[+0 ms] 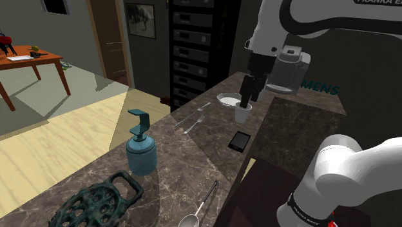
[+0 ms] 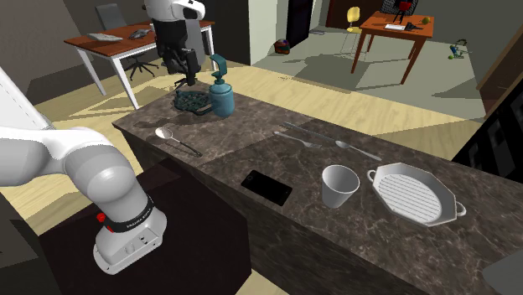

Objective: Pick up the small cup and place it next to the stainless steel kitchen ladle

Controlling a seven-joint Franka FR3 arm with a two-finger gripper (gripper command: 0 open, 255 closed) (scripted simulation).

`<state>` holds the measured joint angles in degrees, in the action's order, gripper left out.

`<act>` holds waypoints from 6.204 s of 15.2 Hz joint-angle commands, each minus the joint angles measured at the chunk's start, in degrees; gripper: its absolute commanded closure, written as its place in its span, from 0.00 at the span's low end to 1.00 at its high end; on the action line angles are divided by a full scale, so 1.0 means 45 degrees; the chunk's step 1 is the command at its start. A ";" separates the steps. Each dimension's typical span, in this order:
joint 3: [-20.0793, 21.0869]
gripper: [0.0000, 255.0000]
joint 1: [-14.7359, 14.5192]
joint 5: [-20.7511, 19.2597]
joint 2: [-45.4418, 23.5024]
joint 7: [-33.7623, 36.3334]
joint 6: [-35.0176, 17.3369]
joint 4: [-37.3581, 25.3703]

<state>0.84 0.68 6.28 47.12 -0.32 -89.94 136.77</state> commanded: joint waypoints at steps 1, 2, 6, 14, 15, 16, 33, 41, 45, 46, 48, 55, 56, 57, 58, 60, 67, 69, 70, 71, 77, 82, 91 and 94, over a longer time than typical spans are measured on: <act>0.0000 0.00 0.0000 0.0000 0.0000 0.0000 0.0000 0.0000; -0.0156 0.00 0.0079 -0.0214 -0.0089 -0.0256 -0.0273 0.0205; -0.0795 0.00 0.0425 -0.1061 -0.0609 -0.1247 -0.1438 0.0887; -0.2133 0.00 0.1156 -0.2633 -0.2444 -0.3049 -0.4043 0.1531; -0.2304 0.00 0.1240 -0.2809 -0.2745 -0.3257 -0.4384 0.1539; -0.2474 0.00 0.1323 -0.2977 -0.3060 -0.3463 -0.4726 0.1529; -0.5059 0.00 0.2299 -0.3833 -0.9955 -0.7062 -0.9900 -0.1132; -0.5394 0.00 0.3154 -0.2612 -1.3664 -0.9105 -1.1285 -0.3919; -0.5316 0.00 0.3312 -0.2406 -1.4141 -0.9262 -1.1718 -0.3961; -0.5292 0.00 0.3356 -0.2342 -1.4282 -0.9306 -1.1854 -0.3961; -0.5238 0.00 0.3447 -0.2213 -1.4567 -0.9393 -1.2123 -0.3971; -0.5189 0.00 0.3524 -0.2111 -1.4796 -0.9462 -1.2331 -0.3986; -0.5189 0.00 0.3524 -0.2111 -1.4796 -0.9462 -1.2331 -0.3986; -0.5190 0.00 0.3523 -0.2112 -1.4794 -0.9462 -1.2329 -0.3985; -0.5190 1.00 0.3523 -0.2112 -1.4794 -0.9462 -1.2329 -0.3985; -0.5190 1.00 0.3523 -0.2112 -1.4794 -0.9462 -1.2329 -0.3985; -0.5189 1.00 0.3524 -0.2111 -1.4796 -0.9462 -1.2331 -0.3986; -0.5244 1.00 0.3473 -0.2204 -1.4552 -0.9436 -1.2043 -0.4041; -0.5269 1.00 0.3450 -0.2247 -1.4436 -0.9425 -1.1896 -0.4078; -0.5293 1.00 0.3427 -0.2291 -1.4320 -0.9414 -1.1749 -0.4115; -0.5408 1.00 0.3307 -0.2537 -1.3664 -0.9359 -1.0851 -0.4391; -0.5471 1.00 0.3228 -0.2711 -1.3175 -0.9333 -1.0085 -0.4696; -0.5526 1.00 0.3126 -0.2947 -1.2441 -0.9336 -0.8673 -0.5421; -0.5533 1.00 0.3099 -0.3002 -1.2242 -0.9352 -0.8196 -0.5713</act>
<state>-24.05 14.69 -7.13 -8.31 -42.40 -127.68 111.59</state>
